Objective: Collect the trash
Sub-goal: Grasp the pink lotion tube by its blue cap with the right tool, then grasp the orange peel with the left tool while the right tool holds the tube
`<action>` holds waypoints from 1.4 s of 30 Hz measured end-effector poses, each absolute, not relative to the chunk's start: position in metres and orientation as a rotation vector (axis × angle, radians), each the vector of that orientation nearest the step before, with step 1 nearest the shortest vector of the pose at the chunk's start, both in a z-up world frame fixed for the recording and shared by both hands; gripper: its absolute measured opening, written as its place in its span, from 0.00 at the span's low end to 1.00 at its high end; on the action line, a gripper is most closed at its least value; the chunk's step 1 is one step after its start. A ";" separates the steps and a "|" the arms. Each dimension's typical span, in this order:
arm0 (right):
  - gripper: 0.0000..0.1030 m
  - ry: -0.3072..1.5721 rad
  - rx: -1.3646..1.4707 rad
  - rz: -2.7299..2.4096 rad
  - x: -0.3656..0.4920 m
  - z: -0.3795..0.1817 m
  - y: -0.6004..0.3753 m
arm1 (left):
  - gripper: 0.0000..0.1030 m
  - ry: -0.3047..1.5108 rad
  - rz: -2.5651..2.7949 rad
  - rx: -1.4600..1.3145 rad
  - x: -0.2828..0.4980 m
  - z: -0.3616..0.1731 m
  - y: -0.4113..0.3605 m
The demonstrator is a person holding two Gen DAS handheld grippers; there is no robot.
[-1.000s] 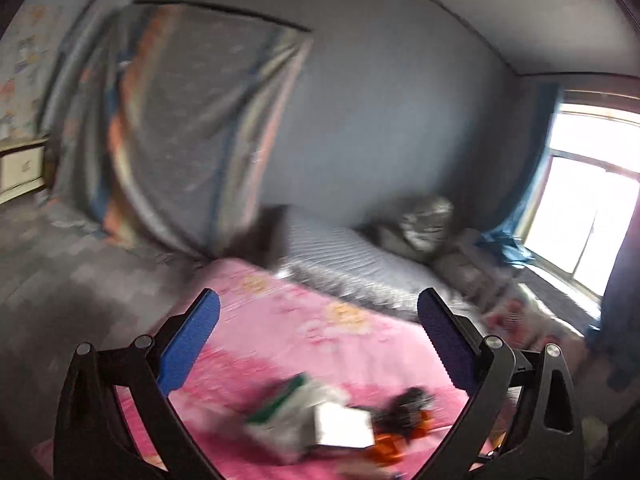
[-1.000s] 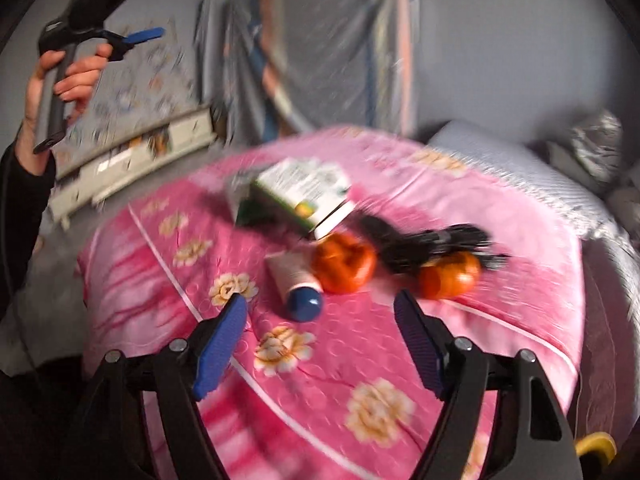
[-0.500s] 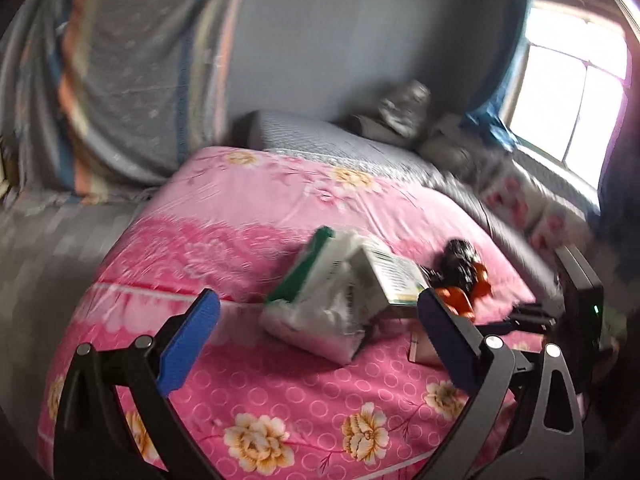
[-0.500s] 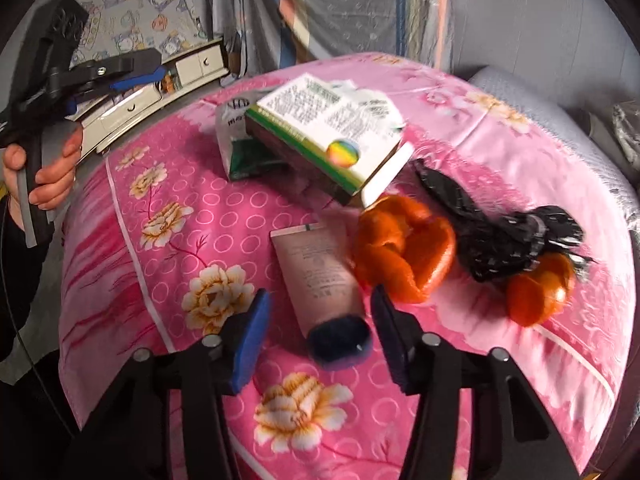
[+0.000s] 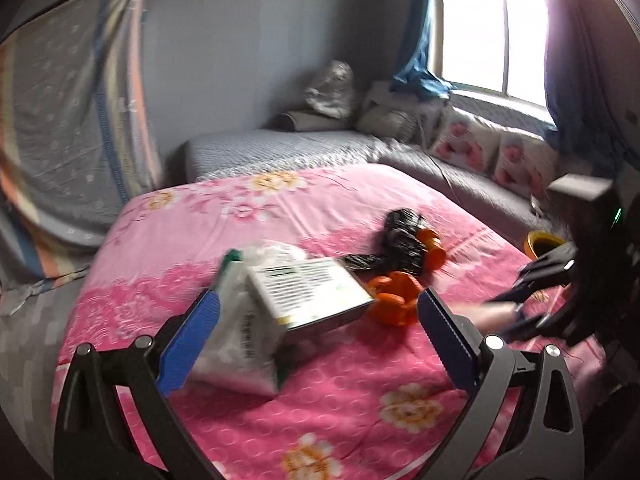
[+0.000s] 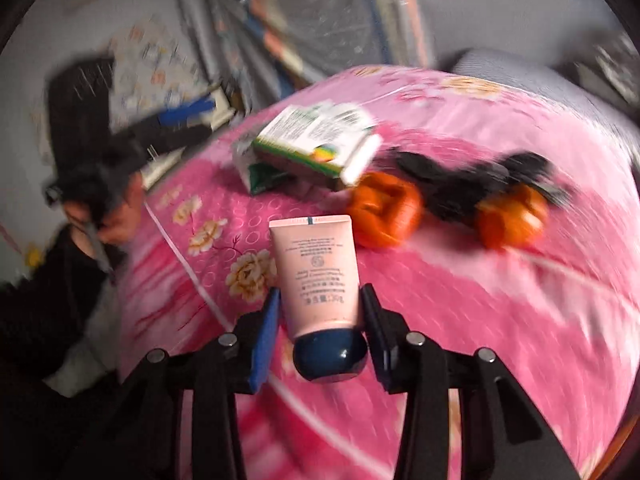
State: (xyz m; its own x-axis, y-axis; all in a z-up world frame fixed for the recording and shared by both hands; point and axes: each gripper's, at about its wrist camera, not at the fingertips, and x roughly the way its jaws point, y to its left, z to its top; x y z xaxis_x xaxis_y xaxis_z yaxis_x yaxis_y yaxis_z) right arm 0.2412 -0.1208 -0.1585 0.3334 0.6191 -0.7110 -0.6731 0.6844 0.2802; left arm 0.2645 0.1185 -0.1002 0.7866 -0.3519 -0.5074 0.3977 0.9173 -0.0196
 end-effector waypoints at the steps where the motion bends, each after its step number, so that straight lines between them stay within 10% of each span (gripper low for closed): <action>1: 0.37 0.875 -0.012 0.825 0.237 -0.152 -0.142 | 0.92 0.537 -0.423 0.100 0.268 -0.101 0.109; 26: 0.37 0.645 0.427 0.523 0.186 -0.136 -0.343 | 0.74 0.869 -0.518 0.153 0.392 -0.152 -0.093; 42: 0.37 0.596 0.474 0.464 0.153 -0.132 -0.370 | 0.31 0.921 -0.413 0.112 0.405 -0.164 -0.071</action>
State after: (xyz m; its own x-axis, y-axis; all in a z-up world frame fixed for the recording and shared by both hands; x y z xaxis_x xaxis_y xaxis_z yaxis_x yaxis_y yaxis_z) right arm 0.1531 -0.3699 -0.1315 0.7329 0.5371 -0.4175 -0.2726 0.7941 0.5432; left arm 0.4045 -0.0706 -0.1641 0.5331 -0.2986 -0.7916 0.3932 0.9159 -0.0807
